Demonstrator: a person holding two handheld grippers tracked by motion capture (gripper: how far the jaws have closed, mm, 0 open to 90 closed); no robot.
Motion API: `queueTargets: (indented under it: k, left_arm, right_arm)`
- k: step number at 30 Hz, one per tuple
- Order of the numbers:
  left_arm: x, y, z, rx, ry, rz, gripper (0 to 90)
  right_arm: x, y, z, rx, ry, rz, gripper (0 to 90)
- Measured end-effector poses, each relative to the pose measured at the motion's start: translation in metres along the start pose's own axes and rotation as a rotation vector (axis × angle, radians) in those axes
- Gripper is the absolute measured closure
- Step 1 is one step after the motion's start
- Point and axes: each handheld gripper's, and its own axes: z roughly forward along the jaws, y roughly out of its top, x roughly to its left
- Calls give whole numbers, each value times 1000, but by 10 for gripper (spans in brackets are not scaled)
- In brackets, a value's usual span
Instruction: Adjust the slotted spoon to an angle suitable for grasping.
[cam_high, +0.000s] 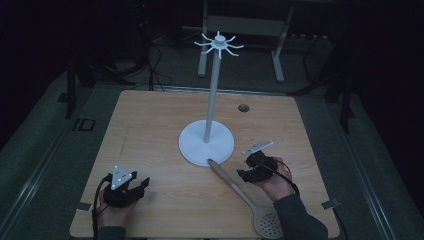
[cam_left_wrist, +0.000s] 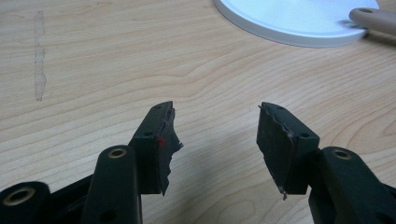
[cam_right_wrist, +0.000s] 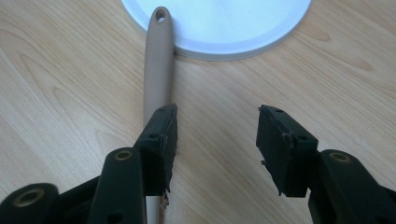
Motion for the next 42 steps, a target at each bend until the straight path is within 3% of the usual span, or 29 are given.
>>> queueTargets:
  k: [12,26,42]
  left_arm:
    - [1,0,-1,-3,0,-1,468]
    - [1,0,-1,-5,1,-1,463]
    - [1,0,-1,-5,2,0,458]
  right_arm:
    - [7,9,13,49,36,-2,532]
    - [15,12,25,106,65,-42,629]
    - [23,12,40,193,102,-66,636]
